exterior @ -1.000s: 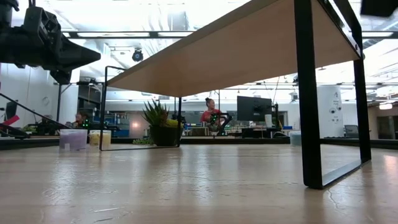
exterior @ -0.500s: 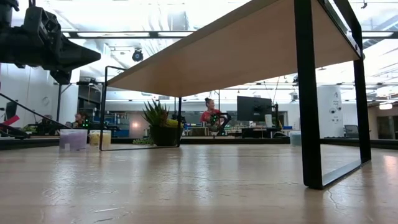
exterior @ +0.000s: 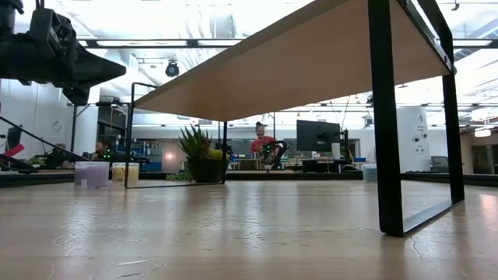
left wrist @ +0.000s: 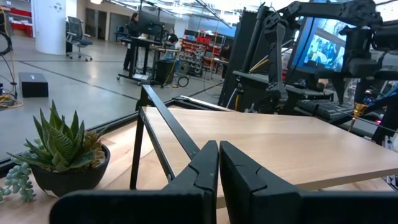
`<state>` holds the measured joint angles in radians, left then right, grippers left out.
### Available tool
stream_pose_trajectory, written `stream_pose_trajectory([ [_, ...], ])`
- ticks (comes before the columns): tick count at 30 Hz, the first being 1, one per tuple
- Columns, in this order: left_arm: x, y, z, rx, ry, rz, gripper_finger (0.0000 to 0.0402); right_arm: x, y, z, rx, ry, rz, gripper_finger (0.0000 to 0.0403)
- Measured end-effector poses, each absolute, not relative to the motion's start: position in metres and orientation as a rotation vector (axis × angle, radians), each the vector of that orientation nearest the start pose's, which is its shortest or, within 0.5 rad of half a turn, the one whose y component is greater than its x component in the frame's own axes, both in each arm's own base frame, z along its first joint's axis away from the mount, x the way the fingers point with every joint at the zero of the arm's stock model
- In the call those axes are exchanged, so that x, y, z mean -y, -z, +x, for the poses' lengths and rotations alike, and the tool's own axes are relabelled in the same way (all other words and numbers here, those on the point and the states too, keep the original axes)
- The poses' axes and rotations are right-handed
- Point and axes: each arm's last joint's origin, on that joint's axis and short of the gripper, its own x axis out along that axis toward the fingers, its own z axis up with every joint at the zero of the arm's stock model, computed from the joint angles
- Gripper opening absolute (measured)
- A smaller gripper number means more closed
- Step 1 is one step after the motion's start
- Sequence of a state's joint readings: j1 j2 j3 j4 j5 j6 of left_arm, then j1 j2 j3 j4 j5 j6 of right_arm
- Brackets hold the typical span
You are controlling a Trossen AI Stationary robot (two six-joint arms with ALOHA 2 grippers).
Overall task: Pick & Place candle stick holders
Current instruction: Put the top right gold candle holder on the shelf
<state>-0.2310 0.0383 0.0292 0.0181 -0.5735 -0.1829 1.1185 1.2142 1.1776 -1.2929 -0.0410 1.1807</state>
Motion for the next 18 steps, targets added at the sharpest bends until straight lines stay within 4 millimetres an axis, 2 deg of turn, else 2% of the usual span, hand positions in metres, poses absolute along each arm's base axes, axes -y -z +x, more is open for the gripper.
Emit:
stream_pose_trajectory([
  [10,0.006,-0.172,0.095,0.041,-0.341,-0.185,0.0019,-0.198,-0.287,0.081,-1.398,-0.129,0.165,0.0162],
  [18,0.006,-0.172,0.095,0.041,-0.341,-0.185,0.0019,-0.199,-0.268,0.068,-1.33,-0.059,0.13,0.0162],
])
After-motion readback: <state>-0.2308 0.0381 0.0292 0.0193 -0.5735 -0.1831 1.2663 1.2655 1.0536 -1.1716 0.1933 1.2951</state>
